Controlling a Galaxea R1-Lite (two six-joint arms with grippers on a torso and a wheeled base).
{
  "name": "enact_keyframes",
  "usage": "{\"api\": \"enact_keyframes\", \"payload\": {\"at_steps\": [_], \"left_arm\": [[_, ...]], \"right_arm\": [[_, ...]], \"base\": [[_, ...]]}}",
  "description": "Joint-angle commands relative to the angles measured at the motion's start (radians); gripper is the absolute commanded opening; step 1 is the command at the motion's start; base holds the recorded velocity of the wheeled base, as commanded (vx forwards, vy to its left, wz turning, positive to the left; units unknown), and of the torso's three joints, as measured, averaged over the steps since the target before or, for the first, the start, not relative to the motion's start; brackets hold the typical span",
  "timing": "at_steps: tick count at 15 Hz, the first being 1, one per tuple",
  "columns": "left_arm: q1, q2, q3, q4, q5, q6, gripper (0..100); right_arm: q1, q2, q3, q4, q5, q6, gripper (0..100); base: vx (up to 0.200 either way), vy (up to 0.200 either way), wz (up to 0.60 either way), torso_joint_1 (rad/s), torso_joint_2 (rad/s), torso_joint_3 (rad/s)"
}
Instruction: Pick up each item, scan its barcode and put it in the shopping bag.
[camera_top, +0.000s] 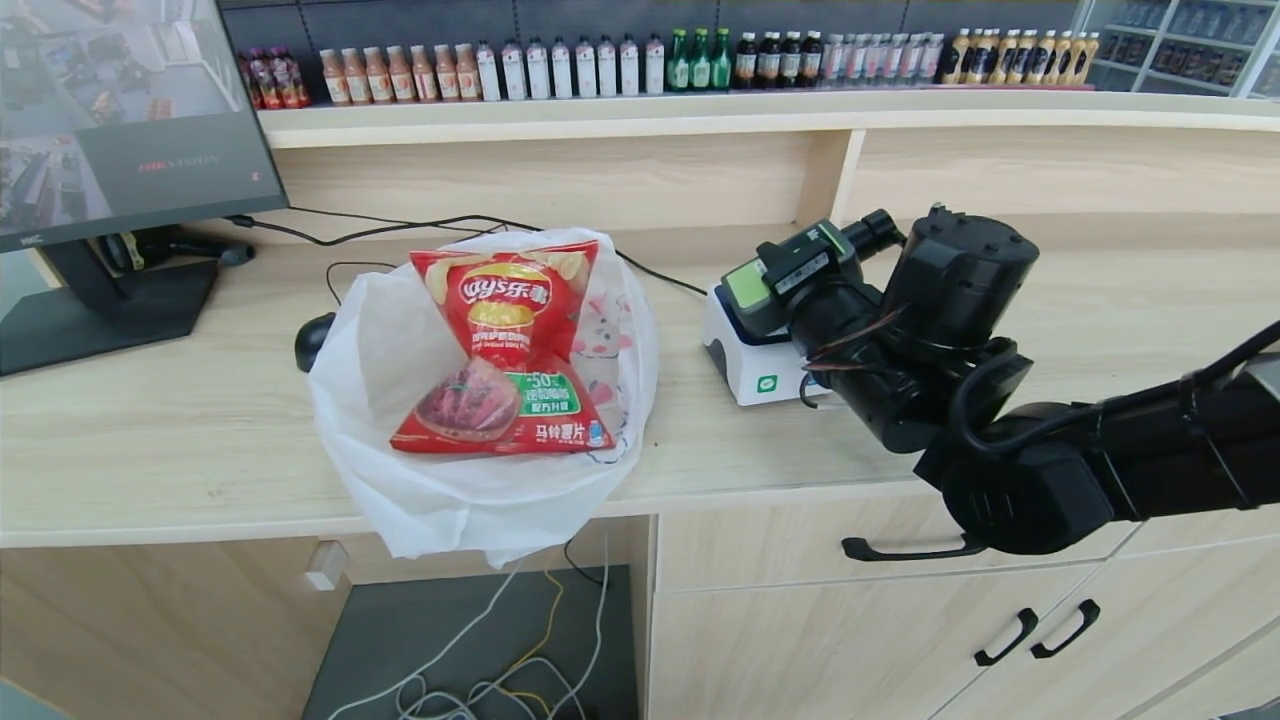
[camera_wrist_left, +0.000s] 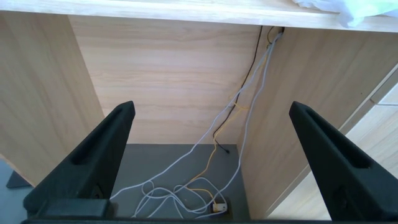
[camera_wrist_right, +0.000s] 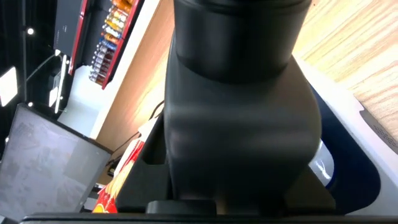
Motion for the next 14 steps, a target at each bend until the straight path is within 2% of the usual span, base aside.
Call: {"api": "enact_keyframes", "payload": {"at_steps": [1, 14], "left_arm": [[0.0, 0.0, 0.0, 0.0, 0.001, -0.001, 100], [0.0, 0.0, 0.0, 0.0, 0.001, 0.0, 100]], "right_arm": [[0.001, 0.008, 0.001, -0.001, 0.0, -0.002, 0], [0.001, 0.002, -0.001, -0.001, 0.0, 0.0, 0]], "base": [[0.0, 0.0, 0.0, 0.0, 0.0, 0.0], [0.0, 0.0, 0.0, 0.0, 0.0, 0.0]]}}
